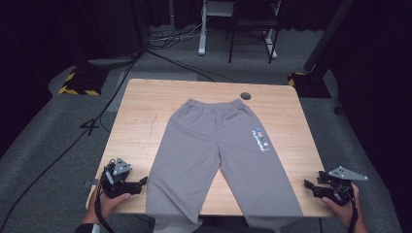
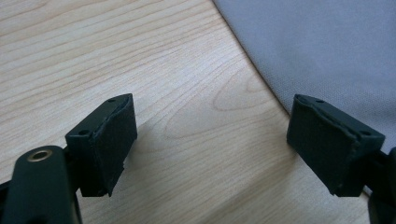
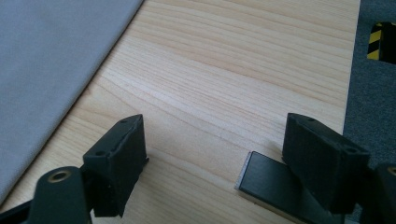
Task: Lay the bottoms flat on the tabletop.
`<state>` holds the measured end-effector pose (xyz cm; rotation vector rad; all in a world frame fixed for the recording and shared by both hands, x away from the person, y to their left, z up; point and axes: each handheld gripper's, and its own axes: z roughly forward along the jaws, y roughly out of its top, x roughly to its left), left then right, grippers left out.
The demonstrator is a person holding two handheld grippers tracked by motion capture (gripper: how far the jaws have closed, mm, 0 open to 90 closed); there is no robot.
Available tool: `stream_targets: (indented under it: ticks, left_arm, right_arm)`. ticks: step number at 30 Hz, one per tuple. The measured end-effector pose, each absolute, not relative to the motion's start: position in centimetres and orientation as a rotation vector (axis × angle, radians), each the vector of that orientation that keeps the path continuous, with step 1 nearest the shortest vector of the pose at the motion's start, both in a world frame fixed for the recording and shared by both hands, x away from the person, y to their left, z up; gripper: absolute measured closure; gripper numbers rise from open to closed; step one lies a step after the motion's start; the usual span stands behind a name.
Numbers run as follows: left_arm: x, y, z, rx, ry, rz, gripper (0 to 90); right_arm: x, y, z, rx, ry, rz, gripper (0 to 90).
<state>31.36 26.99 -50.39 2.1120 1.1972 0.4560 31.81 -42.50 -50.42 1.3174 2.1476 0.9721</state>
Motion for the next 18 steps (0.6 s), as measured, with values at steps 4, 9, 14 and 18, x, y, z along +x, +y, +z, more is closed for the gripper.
stream_targets:
  ticks: [4,9,14,18]
  left_arm:
    - [31.37,27.0,-50.39,2.112,1.197,0.456,16.2]
    - [31.37,27.0,-50.39,2.112,1.197,0.456,16.2]
    - [31.39,26.99,-50.4,2.11,1.199,0.459,16.3]
    - [31.39,26.99,-50.41,2.108,1.2,0.459,16.3]
  right_arm:
    - [31.81,-42.49,-50.42,1.318,2.147,0.972,21.4]
    - [31.8,-42.5,-50.42,1.317,2.147,0.972,21.4]
    - [31.8,-42.5,-50.42,1.316,2.147,0.973,21.4]
    - [31.8,-42.5,-50.42,1.316,2.148,0.973,21.4]
